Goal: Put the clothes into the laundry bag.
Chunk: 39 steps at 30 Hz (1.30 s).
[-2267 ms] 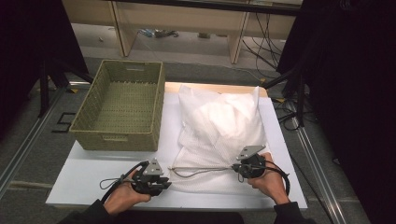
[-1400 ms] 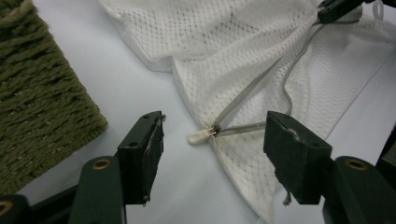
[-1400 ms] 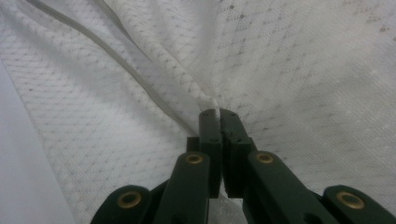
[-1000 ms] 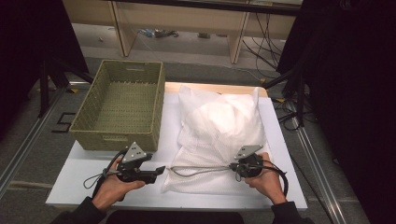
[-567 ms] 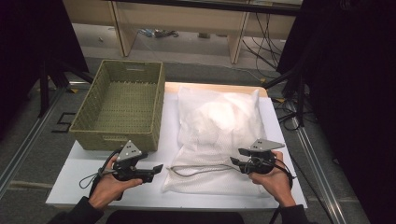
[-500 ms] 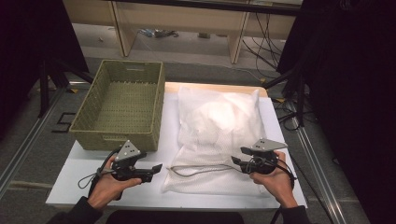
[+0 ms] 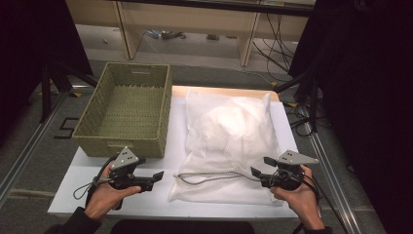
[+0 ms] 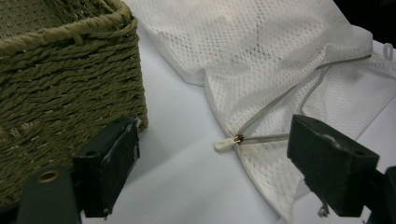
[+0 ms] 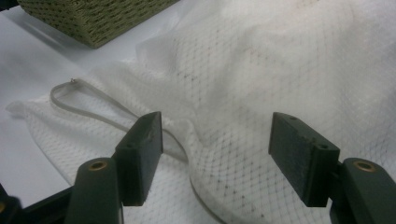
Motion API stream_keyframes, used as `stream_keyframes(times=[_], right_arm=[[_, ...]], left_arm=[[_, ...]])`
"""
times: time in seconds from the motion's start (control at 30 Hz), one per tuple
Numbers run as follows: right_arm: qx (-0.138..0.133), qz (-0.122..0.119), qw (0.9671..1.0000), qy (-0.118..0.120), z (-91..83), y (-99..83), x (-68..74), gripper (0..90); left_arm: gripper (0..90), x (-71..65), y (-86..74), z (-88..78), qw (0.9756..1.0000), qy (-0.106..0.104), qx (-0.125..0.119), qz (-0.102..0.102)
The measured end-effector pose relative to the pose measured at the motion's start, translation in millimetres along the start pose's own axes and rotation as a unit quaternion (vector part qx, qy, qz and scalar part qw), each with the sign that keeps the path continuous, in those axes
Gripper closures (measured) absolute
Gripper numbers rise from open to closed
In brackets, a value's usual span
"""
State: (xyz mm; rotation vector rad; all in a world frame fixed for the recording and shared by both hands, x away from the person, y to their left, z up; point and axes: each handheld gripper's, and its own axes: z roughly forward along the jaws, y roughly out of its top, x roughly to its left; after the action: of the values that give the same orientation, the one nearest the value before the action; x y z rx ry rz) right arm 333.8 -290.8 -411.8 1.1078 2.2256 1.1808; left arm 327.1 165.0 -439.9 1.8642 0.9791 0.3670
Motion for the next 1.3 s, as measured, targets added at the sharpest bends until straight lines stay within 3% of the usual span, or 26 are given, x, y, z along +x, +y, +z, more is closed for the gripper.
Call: stream_keyframes(times=[0.17,0.23,0.3,0.33,0.53,0.57,0.7,0.97,1.03,1.07,1.2,1.3], right_arm=[[0.003,0.008,1.0,-0.005,-5.9,-7.9,0.5,32.8],[0.003,0.023,0.9997,-0.003,-7.6,-11.2,2.9,32.2],[0.007,0.012,0.9999,-0.006,-9.6,-13.3,1.7,31.7],[0.008,0.028,0.9996,-0.001,-10.0,-14.3,4.0,31.1],[0.003,0.019,0.9998,-0.008,-14.5,-23.1,11.9,28.4],[0.006,0.015,0.9999,0.004,-15.3,-24.7,12.0,28.0],[0.011,0.029,0.9995,-0.01,-20.4,-33.2,21.1,26.4],[0.001,0.013,0.9996,-0.027,-33.5,-49.0,30.7,25.9],[-0.001,0.021,0.9993,-0.03,-38.9,-51.9,33.6,25.4],[0.002,0.037,0.999,-0.026,-39.8,-53.0,36.8,25.2],[-0.004,0.018,0.9994,-0.028,-42.6,-56.2,41.1,24.1],[0.002,0.029,0.9994,-0.021,-42.5,-56.9,42.4,23.5]], left_arm=[[15.6,0.0,-2.4,-2.6,1.0,-0.003,0.001,0.006],[15.7,0.0,-3.1,-3.4,0.9999,-0.006,0.0,0.009],[15.7,-1.6,-3.7,-4.8,0.9999,-0.005,0.002,0.009],[15.7,-2.3,-4.6,-5.6,0.9999,-0.006,0.002,0.011],[15.7,-7.1,-9.4,-11.4,0.9998,-0.01,-0.001,0.02],[15.7,-8.0,-9.6,-12.2,0.9997,-0.009,-0.002,0.021],[15.7,-12.0,-11.8,-16.4,0.9996,-0.013,-0.006,0.024],[15.6,-21.8,-14.0,-23.1,0.9995,-0.012,-0.015,0.025],[15.6,-23.3,-15.0,-24.3,0.9995,-0.013,-0.015,0.026],[15.6,-24.1,-15.3,-24.9,0.9994,-0.012,-0.015,0.027],[15.6,-24.8,-14.8,-25.5,0.9994,-0.015,-0.018,0.025],[15.6,-23.0,-14.0,-25.3,0.9994,-0.012,-0.02,0.024]])
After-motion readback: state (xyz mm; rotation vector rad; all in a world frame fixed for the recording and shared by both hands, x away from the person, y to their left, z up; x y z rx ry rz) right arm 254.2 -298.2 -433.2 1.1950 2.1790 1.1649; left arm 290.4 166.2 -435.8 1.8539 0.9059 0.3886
